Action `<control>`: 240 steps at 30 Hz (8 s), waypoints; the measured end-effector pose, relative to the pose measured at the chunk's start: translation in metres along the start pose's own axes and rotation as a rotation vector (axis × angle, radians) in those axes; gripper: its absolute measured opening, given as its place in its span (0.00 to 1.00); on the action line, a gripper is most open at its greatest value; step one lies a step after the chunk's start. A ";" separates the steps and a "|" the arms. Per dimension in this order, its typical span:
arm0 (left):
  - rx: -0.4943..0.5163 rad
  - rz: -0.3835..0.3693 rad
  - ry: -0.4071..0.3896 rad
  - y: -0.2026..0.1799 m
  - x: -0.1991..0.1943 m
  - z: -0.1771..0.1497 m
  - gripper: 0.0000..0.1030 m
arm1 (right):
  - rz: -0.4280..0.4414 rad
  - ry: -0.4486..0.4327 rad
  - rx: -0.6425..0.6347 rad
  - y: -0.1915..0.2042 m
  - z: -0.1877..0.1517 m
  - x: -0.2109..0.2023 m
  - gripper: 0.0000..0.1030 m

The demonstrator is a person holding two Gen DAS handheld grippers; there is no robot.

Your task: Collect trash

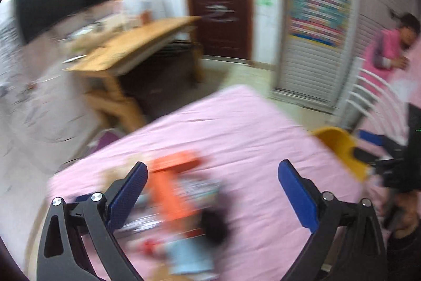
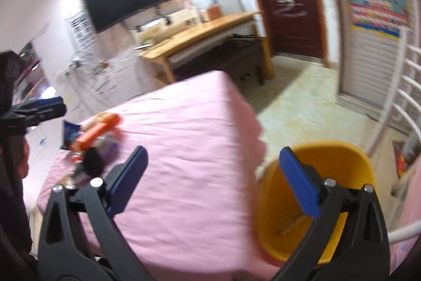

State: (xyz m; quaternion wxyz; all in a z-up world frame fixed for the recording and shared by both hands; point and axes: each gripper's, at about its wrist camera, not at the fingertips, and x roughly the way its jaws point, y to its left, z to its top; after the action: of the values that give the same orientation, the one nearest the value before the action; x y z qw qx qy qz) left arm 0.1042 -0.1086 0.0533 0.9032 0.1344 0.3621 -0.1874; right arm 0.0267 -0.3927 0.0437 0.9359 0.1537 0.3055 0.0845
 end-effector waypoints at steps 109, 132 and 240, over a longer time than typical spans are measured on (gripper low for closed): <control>0.419 -0.446 0.160 -0.222 0.103 0.048 0.04 | -0.156 0.053 0.175 -0.143 -0.024 0.009 0.27; 0.308 -0.458 0.206 -0.279 0.130 0.074 0.80 | -0.158 -0.010 0.321 -0.184 -0.070 -0.033 0.63; 0.146 -0.251 -0.060 -0.061 -0.008 -0.022 0.27 | 0.071 0.218 -0.043 0.042 0.016 0.086 0.72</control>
State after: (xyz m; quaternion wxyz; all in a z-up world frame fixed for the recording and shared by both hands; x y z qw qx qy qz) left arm 0.0588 -0.1533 0.0366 0.8709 0.1478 0.3342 -0.3287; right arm 0.1027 -0.3350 0.0236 0.8966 0.1339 0.3981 0.1402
